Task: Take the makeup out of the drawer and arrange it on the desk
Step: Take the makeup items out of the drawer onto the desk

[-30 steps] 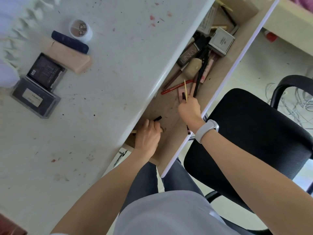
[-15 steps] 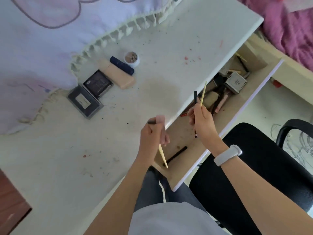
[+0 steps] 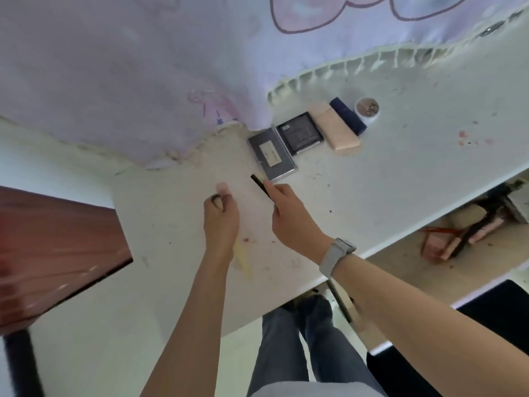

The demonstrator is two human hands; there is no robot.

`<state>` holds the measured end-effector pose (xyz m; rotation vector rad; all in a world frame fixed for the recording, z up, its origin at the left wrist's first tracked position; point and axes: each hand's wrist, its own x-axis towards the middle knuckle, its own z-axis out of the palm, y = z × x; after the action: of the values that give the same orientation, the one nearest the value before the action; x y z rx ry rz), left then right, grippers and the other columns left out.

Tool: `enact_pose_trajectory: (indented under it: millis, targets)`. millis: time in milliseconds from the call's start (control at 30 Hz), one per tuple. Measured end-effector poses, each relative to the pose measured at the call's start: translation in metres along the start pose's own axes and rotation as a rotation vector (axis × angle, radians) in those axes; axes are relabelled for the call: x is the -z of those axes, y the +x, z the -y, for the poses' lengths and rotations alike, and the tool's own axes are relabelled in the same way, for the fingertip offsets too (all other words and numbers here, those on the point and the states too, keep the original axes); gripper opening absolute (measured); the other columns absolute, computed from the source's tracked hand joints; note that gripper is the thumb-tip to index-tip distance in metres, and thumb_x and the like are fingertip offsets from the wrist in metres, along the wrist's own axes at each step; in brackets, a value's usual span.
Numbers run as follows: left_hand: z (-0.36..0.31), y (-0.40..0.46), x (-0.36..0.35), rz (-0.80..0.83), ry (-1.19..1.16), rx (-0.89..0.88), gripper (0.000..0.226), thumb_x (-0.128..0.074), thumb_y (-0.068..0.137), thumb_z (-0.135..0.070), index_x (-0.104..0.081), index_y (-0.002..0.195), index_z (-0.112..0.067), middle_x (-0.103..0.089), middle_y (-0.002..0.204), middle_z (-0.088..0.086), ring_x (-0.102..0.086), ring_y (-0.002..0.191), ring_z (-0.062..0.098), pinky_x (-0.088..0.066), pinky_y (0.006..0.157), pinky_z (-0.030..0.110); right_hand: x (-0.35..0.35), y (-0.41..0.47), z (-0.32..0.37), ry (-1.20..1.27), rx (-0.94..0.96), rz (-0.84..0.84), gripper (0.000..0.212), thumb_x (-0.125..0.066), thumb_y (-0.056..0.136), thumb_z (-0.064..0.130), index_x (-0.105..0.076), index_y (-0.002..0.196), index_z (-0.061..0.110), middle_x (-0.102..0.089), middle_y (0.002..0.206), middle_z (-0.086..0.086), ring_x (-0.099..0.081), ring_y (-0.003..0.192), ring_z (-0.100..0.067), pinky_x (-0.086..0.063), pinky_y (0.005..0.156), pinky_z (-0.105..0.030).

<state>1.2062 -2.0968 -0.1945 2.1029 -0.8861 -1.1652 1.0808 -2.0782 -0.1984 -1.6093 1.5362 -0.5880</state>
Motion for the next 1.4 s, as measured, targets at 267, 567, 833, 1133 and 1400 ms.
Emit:
enact_pose_trajectory:
  millis: [267,567,833,1133,1400]
  targets:
    - [-0.028,0.032,0.004,0.066,-0.086,0.034,0.039,-0.052,0.093,-0.030,-0.047,0.124,-0.006,-0.054,0.121,0.014,-0.059,0.085,0.019,-0.045,0.068,0.025,-0.026,0.035,0.024,-0.285,-0.018,-0.119,0.048,-0.041,0.079,-0.016,-0.046,0.126,-0.003,-0.042,0.124,-0.018,-0.049,0.102,-0.033,-0.048,0.077,-0.035]
    - [-0.003,0.036,0.019,0.086,0.438,-0.452,0.063,-0.053,0.090,-0.022,-0.022,0.146,-0.022,-0.012,0.155,0.002,-0.013,0.139,0.024,-0.022,0.109,0.040,-0.025,-0.005,0.004,-0.582,0.182,-0.208,0.031,-0.065,0.075,0.000,-0.066,0.105,0.004,-0.064,0.110,-0.009,-0.061,0.098,-0.032,-0.046,0.073,-0.036]
    - [-0.010,0.064,0.010,0.146,0.611,-0.703,0.056,-0.045,0.093,-0.021,-0.025,0.145,-0.026,-0.011,0.156,0.002,-0.009,0.142,0.020,-0.020,0.108,0.045,-0.017,-0.015,-0.012,-0.714,0.238,-0.059,0.049,-0.065,0.078,0.012,-0.056,0.126,0.011,-0.058,0.126,-0.010,-0.059,0.102,-0.031,-0.048,0.079,-0.037]
    - [0.012,0.068,0.017,-0.049,0.627,-0.599,0.049,-0.040,0.094,-0.015,-0.031,0.142,-0.015,-0.019,0.154,0.011,-0.019,0.139,0.026,-0.019,0.106,0.042,-0.019,0.001,-0.005,-0.839,0.237,-0.084,0.043,-0.063,0.079,0.016,-0.059,0.120,0.003,-0.059,0.124,-0.009,-0.060,0.096,-0.027,-0.048,0.074,-0.033]
    - [-0.003,0.082,0.005,0.012,0.749,-0.737,0.055,-0.037,0.097,-0.033,-0.023,0.146,-0.014,-0.018,0.155,0.008,-0.011,0.143,0.026,-0.013,0.111,0.045,-0.020,0.006,-0.001,-0.841,0.210,-0.070,0.043,-0.052,0.084,0.017,-0.056,0.123,0.002,-0.054,0.131,-0.009,-0.057,0.109,-0.028,-0.048,0.080,-0.036]
